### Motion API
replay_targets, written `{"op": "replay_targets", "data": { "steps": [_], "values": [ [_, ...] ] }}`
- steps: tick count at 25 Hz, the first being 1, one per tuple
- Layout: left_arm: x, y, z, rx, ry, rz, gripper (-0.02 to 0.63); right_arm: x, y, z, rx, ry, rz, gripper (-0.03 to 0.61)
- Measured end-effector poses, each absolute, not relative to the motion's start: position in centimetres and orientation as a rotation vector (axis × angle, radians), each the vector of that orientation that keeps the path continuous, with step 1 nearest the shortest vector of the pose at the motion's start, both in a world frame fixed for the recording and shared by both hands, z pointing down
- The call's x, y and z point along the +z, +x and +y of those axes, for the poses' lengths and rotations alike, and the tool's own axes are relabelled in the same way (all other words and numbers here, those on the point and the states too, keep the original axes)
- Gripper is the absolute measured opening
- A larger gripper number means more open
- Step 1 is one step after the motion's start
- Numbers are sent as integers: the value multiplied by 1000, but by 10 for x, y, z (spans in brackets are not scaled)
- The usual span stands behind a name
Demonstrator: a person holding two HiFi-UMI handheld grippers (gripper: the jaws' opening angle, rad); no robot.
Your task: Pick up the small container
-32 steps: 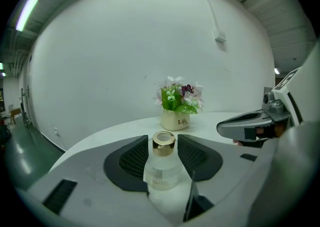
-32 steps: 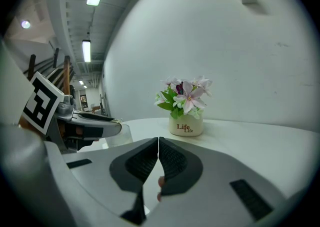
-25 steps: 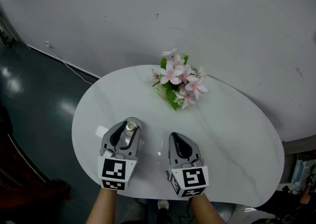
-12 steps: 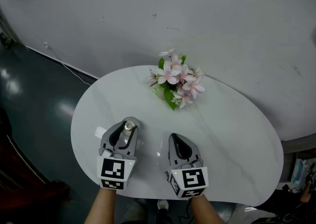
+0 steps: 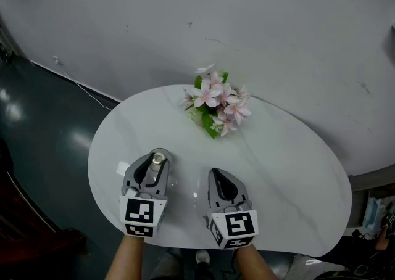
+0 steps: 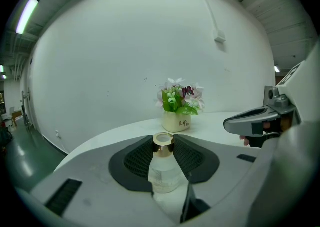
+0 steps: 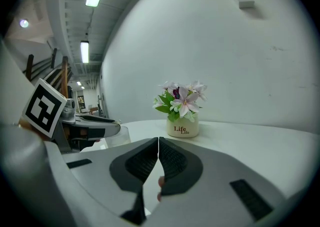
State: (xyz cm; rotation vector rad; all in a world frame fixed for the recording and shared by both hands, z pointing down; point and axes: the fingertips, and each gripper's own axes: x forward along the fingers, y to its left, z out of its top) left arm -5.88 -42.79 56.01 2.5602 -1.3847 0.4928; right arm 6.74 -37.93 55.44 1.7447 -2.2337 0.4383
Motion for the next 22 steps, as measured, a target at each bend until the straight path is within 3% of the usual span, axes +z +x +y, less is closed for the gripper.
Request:
{"op": "replay_targets", "data": {
  "steps": [22],
  "values": [
    [510, -76, -400, 446, 2557, -1497, 130, 510, 64, -360, 370, 1764, -2298, 67]
  ]
}}
